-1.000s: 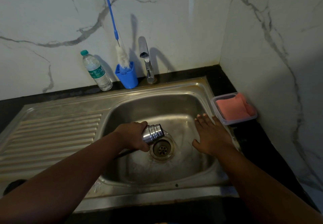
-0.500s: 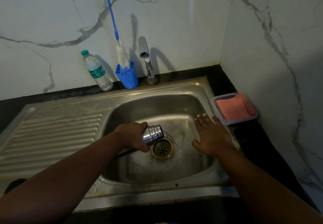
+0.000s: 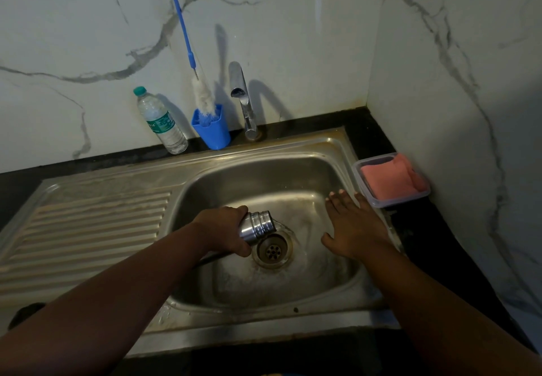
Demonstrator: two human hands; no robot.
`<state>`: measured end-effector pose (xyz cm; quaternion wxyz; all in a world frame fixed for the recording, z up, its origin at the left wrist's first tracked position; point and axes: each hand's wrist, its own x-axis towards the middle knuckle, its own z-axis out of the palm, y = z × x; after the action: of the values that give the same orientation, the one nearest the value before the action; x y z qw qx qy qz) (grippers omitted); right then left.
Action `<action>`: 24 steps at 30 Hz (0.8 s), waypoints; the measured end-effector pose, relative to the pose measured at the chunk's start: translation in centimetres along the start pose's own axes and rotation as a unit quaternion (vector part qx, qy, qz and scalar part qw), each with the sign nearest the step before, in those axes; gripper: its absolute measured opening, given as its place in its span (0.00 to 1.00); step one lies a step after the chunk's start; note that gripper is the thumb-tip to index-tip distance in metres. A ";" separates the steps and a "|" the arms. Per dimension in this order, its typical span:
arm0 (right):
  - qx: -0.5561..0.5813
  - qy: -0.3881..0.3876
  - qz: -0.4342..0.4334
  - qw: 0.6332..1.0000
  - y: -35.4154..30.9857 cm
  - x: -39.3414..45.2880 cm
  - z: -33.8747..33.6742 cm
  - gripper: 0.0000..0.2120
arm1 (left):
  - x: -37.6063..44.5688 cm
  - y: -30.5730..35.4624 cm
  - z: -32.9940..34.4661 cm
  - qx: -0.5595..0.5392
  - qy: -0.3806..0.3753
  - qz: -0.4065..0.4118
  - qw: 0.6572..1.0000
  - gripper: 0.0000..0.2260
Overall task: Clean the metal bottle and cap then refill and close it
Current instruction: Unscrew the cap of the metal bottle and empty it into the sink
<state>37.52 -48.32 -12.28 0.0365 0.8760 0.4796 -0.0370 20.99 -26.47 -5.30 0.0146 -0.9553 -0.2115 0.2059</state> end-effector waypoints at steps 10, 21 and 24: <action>0.006 0.002 0.000 1.000 0.0 0.1 0.2 0.39 | 0.3 0.1 0.1 0.003 -0.006 -0.001 1.000 0.34; -0.010 0.014 -0.003 1.000 0.0 0.1 0.3 0.41 | 0.4 0.6 0.3 0.005 0.003 0.001 1.000 0.34; -0.007 0.010 -0.002 1.000 0.0 0.1 0.2 0.39 | 0.5 0.8 0.4 0.005 0.000 0.000 1.000 0.35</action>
<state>37.57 -48.28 -12.51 0.0377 0.8749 0.4823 -0.0251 21.58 -27.02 -5.94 0.0193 -0.9553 -0.2105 0.2066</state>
